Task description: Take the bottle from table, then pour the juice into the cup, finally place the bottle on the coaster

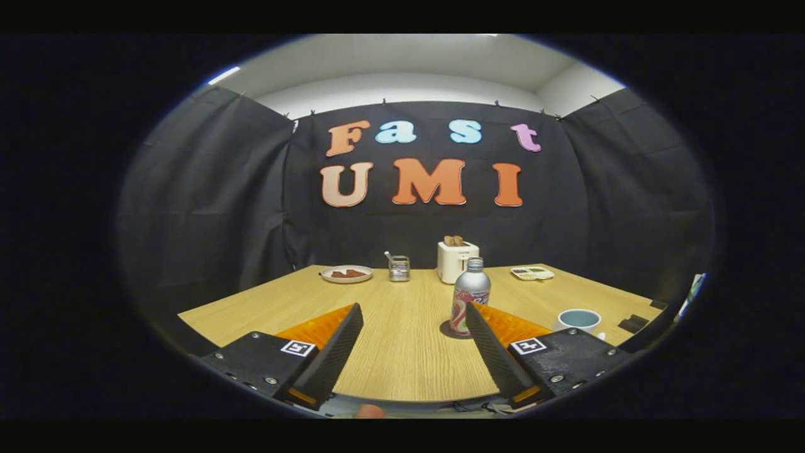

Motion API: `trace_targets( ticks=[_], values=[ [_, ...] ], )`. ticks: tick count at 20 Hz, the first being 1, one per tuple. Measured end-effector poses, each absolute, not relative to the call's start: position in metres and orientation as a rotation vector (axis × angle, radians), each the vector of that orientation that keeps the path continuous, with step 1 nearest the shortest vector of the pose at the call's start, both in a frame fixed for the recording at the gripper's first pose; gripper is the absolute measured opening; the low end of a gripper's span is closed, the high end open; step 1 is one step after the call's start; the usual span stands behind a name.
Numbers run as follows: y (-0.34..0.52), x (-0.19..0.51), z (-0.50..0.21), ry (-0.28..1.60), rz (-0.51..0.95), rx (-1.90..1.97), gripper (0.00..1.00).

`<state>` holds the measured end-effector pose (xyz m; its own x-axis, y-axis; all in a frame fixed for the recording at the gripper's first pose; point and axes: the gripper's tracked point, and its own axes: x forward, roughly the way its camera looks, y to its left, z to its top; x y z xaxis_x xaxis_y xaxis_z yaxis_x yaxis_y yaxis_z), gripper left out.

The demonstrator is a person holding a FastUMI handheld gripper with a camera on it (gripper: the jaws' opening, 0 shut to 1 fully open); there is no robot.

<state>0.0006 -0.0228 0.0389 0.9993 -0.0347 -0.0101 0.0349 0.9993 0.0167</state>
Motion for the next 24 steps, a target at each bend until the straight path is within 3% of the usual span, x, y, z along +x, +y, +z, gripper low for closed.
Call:
trace_targets(
  ticks=[13, 24],
  values=[
    [-0.017, -0.006, 0.04, 0.015, -0.034, 0.086, 0.97],
    [-0.041, -0.004, 0.033, 0.029, -0.132, 0.021, 0.97]
  ],
)
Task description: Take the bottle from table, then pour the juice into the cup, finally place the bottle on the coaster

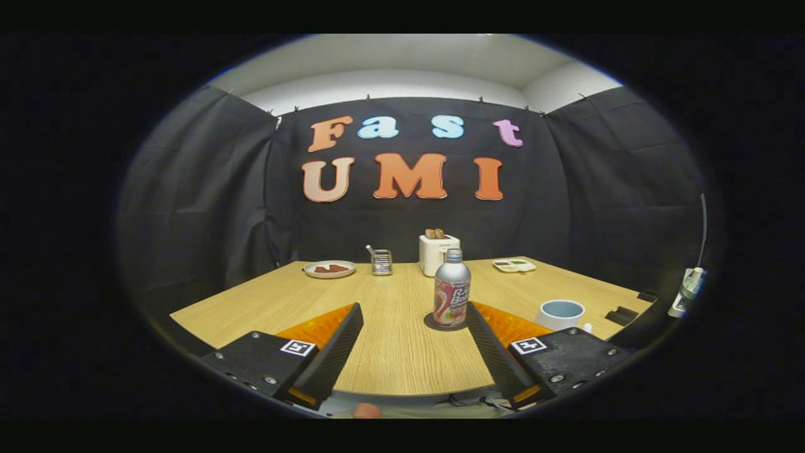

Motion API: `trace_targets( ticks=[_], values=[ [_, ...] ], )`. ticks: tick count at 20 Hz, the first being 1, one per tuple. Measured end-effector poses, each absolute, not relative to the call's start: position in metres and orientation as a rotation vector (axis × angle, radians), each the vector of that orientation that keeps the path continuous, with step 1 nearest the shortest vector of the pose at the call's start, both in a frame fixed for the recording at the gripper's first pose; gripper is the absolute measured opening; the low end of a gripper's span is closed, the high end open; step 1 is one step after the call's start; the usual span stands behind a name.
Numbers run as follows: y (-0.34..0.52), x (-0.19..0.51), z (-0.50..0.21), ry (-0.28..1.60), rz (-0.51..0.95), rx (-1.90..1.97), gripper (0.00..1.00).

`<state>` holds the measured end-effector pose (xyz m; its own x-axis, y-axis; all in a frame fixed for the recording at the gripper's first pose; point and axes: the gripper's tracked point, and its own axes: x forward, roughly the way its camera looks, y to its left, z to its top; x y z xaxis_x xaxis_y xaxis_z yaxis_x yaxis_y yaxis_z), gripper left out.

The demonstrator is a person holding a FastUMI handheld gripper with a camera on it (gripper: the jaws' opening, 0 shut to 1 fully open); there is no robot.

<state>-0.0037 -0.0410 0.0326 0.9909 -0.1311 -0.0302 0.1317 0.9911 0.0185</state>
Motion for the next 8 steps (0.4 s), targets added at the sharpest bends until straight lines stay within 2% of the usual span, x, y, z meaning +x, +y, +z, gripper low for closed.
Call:
trace_targets(
  ticks=[8],
  values=[
    [-0.021, 0.001, 0.034, 0.024, -0.102, 0.01, 0.97]
  ],
)
